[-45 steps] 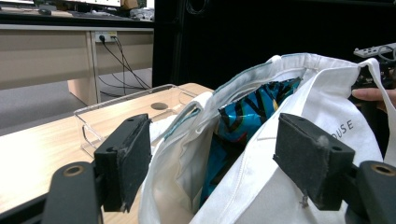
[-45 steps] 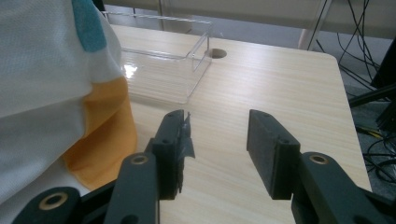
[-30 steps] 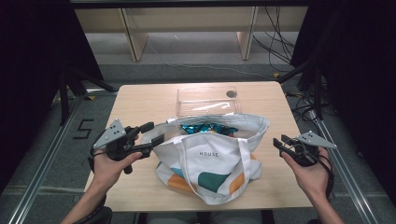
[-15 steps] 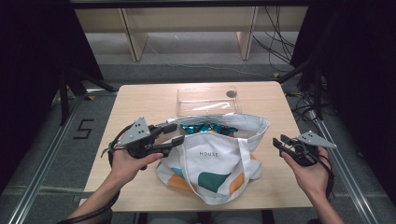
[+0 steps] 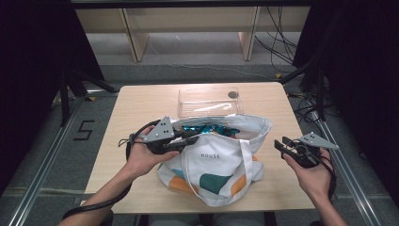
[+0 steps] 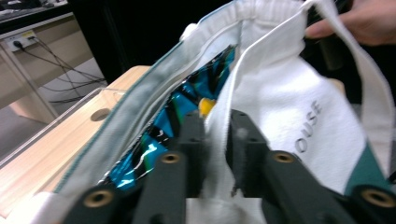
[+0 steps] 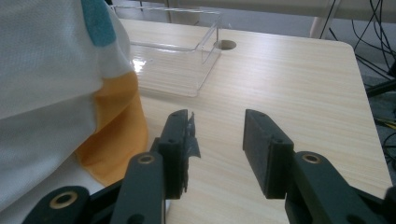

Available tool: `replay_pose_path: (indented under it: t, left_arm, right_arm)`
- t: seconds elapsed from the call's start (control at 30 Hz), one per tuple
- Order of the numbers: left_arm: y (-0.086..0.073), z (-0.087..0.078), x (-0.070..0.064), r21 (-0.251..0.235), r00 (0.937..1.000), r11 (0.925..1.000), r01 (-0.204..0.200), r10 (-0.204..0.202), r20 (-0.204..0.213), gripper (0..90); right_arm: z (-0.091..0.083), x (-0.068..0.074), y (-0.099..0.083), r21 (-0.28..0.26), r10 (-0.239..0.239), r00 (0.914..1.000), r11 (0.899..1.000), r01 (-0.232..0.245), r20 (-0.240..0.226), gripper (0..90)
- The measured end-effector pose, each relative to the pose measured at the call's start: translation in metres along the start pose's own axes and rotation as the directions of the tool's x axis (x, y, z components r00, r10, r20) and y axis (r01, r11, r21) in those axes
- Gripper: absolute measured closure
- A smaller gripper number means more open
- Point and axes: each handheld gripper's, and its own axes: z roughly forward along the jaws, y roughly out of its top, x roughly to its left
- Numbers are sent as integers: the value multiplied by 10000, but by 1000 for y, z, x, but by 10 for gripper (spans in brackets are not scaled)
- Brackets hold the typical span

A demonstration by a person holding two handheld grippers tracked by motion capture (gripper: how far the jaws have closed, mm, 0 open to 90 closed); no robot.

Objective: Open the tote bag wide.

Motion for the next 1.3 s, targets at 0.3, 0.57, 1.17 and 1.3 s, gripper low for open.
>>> replay_pose_path:
  t: [0.3, 0.57, 1.17, 1.3]
  left_arm:
    - [13, -12, -6, 132, 9945, 9975, -699, 687, 796, 877]
    - [18, -21, -16, 318, 9861, 9956, -881, 827, 1442, 878]
    - [17, -25, -26, 186, 9738, 9946, -1019, 959, 2060, 878]
    - [16, -23, -33, 499, 9548, 9883, -1444, 1259, 2692, 878]
  right_arm:
    - [0, 0, 0, 87, 126, 9999, 9999, -125, -55, 616]
    - [2, -2, 0, -38, 17, 10000, 10000, -17, -50, 622]
    - [3, -6, 0, 21, -191, 9998, 9998, 191, 23, 624]
    - [3, -4, -1, 210, 214, 9998, 9995, -216, 58, 625]
